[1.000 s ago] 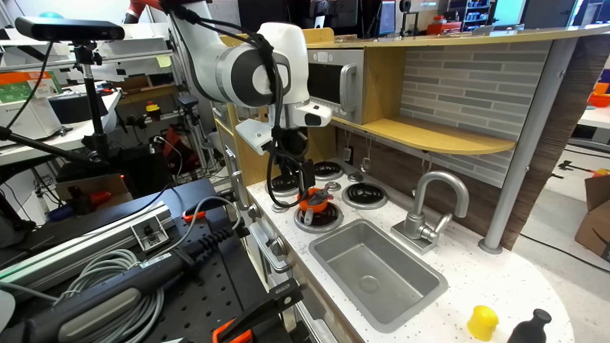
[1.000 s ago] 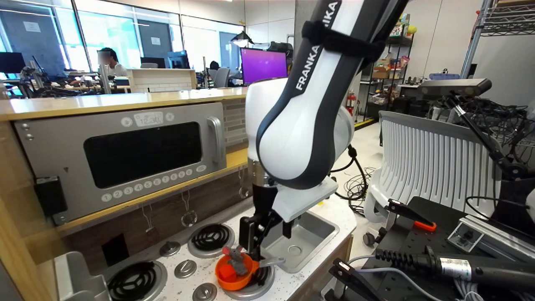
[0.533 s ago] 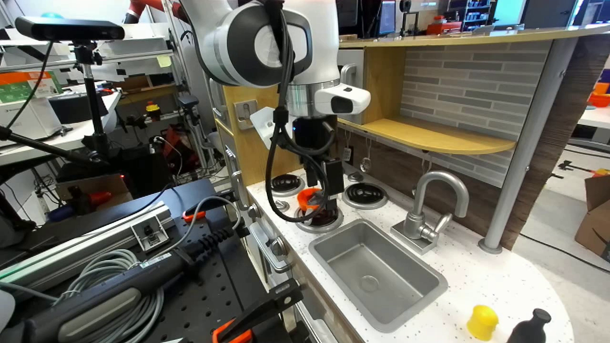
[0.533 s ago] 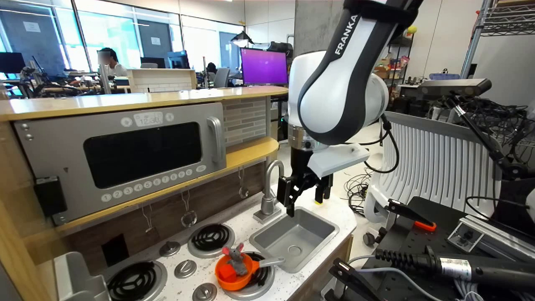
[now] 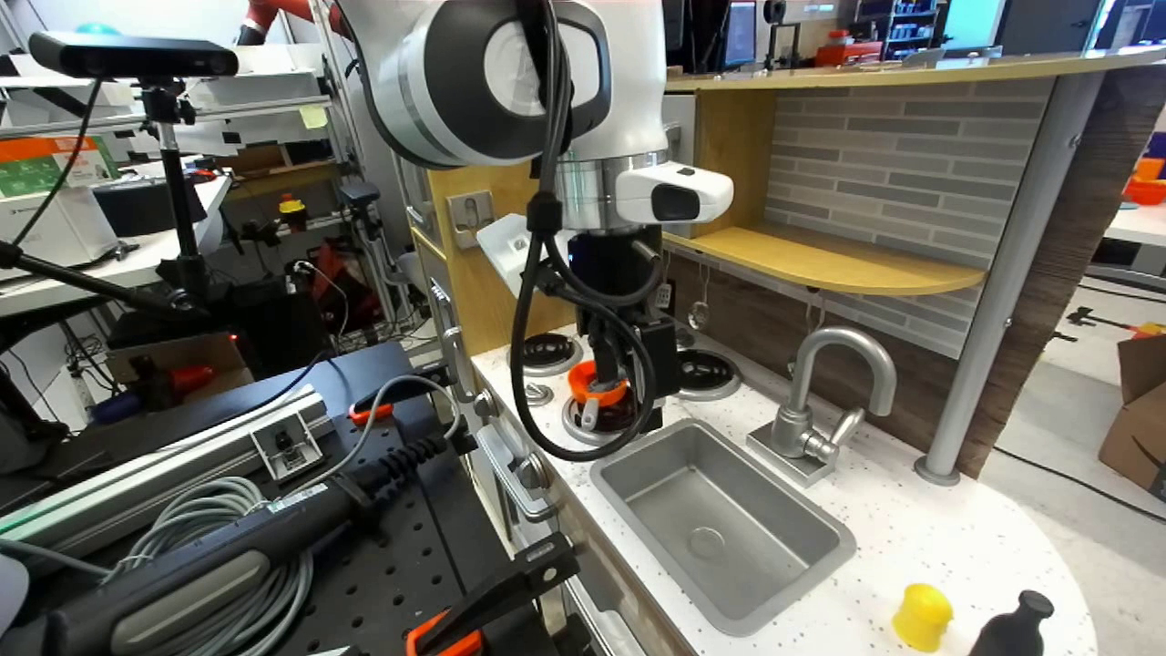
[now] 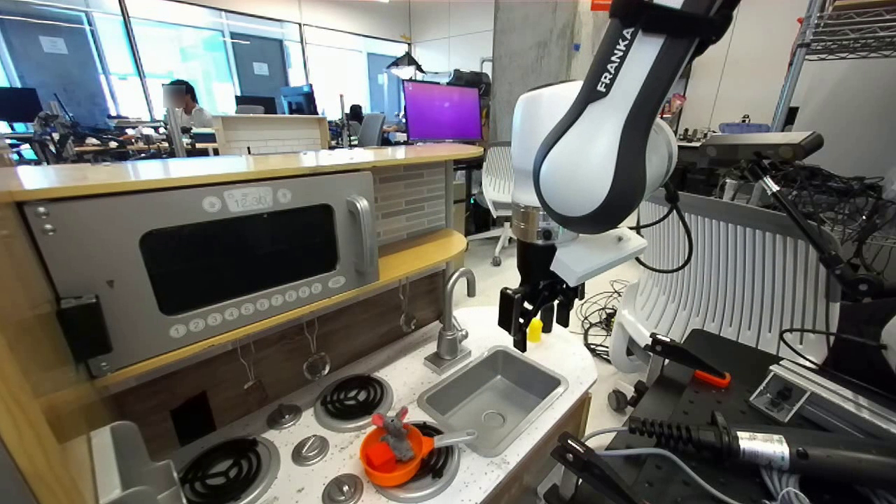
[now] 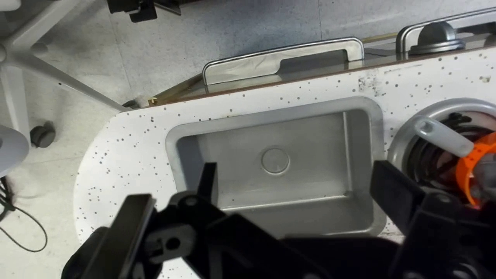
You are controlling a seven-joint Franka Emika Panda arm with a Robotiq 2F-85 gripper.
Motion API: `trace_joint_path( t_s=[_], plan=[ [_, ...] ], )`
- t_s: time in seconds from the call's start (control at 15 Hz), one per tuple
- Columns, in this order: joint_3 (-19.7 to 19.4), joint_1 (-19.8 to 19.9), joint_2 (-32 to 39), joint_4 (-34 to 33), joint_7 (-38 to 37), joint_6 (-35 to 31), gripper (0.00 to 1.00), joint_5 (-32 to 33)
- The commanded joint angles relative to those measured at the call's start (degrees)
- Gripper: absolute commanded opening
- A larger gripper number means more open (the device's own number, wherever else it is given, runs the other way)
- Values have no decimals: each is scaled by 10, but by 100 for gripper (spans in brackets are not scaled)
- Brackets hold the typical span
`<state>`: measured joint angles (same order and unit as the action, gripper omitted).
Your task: Put the red toy in the orange pot
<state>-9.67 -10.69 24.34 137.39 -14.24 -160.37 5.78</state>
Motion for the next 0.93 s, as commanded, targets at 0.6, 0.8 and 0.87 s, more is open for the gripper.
trace_joint_path(
  t_s=[0.6,0.8,0.87],
  plan=[
    [17,11,0,8,56,2,100,41],
    [17,11,0,8,56,2,100,41],
    [17,11,0,8,56,2,100,41]
  ],
)
